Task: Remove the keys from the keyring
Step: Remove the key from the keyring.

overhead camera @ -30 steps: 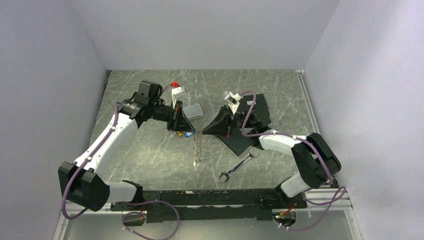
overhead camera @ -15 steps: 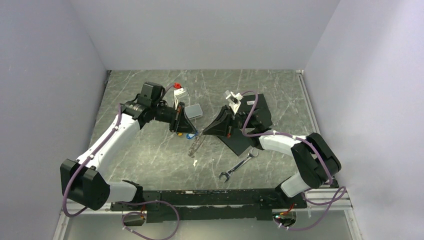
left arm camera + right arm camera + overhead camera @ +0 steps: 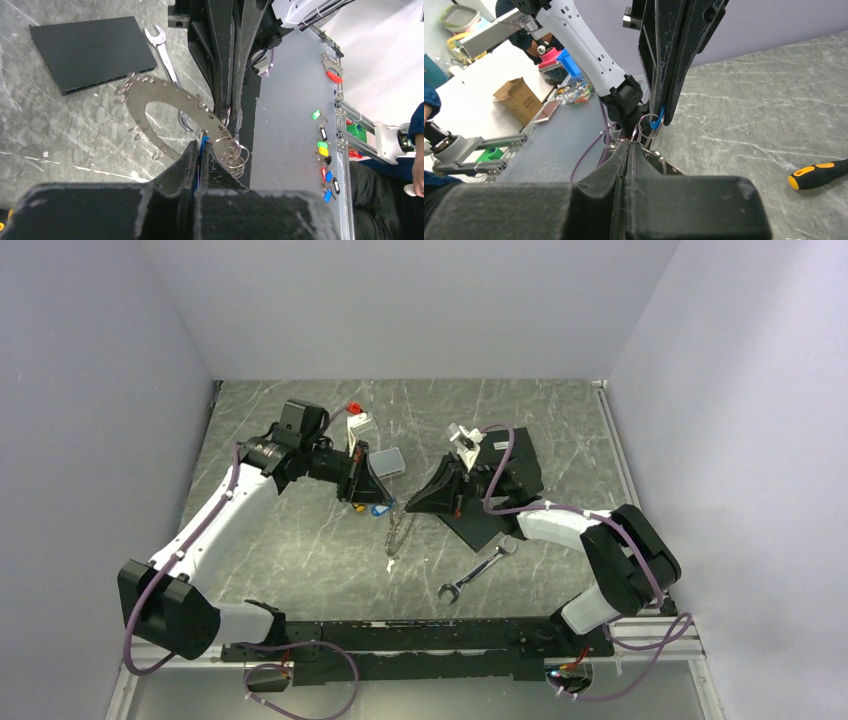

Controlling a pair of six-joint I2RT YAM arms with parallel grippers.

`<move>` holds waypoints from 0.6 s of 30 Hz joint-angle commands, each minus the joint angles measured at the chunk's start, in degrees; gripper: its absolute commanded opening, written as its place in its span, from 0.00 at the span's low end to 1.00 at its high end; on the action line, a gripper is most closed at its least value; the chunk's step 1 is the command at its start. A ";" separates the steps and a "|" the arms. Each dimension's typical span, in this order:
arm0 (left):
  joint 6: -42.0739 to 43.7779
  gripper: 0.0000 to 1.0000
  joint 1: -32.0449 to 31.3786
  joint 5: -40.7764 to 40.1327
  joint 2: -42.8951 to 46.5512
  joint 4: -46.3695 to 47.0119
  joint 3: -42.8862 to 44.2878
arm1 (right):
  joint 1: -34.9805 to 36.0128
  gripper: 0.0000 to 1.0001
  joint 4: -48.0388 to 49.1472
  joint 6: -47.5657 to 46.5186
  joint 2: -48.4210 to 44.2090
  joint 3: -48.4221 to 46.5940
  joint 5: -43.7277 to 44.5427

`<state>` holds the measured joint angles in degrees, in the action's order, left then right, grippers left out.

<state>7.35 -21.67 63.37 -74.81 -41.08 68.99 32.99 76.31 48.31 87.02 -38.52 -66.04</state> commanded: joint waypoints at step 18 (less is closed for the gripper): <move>-4.29 0.00 -0.38 -2.73 -0.52 3.20 0.29 | 1.68 0.00 6.77 2.12 -0.09 -2.58 -2.91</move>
<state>4.75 -22.00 62.06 -74.85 -41.95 70.06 33.93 76.36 47.64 87.11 -38.61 -67.79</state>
